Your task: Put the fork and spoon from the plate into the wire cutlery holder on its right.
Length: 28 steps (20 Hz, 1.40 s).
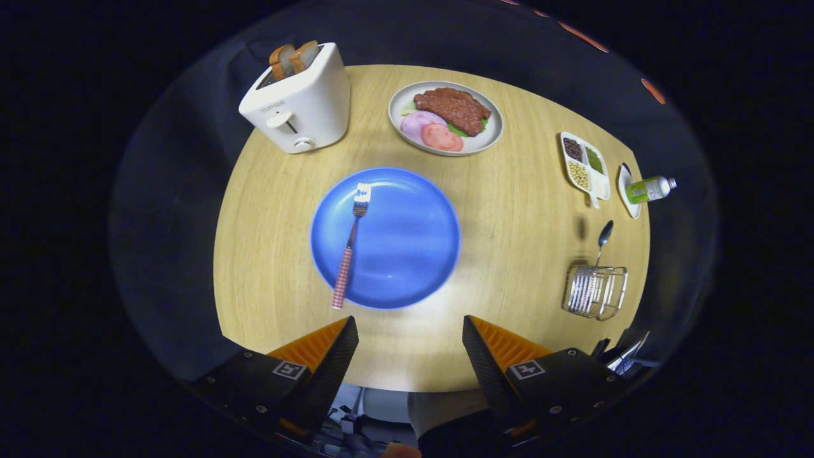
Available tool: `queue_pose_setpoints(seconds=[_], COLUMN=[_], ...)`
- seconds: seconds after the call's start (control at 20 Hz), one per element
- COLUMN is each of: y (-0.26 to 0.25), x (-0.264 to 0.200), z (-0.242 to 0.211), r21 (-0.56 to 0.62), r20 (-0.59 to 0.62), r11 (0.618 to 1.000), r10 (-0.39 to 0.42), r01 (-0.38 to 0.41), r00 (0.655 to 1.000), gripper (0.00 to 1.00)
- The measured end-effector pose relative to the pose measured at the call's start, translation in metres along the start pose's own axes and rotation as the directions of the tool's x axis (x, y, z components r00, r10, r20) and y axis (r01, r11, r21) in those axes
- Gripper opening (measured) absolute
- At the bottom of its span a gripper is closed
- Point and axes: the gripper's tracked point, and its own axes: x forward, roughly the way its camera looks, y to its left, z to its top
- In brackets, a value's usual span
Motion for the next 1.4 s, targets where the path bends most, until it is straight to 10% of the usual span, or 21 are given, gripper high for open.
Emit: queue_pose_setpoints(seconds=[0.8,1.4], y=[0.047,0.051], x=[0.093,0.115], z=[0.014,-0.003], r21=[0.093,0.081], r20=[-0.083,-0.128], r11=[0.996,0.996], r10=[-0.010,0.033], r01=[0.018,-0.023], r00=[0.996,0.991], gripper=[0.80,0.13])
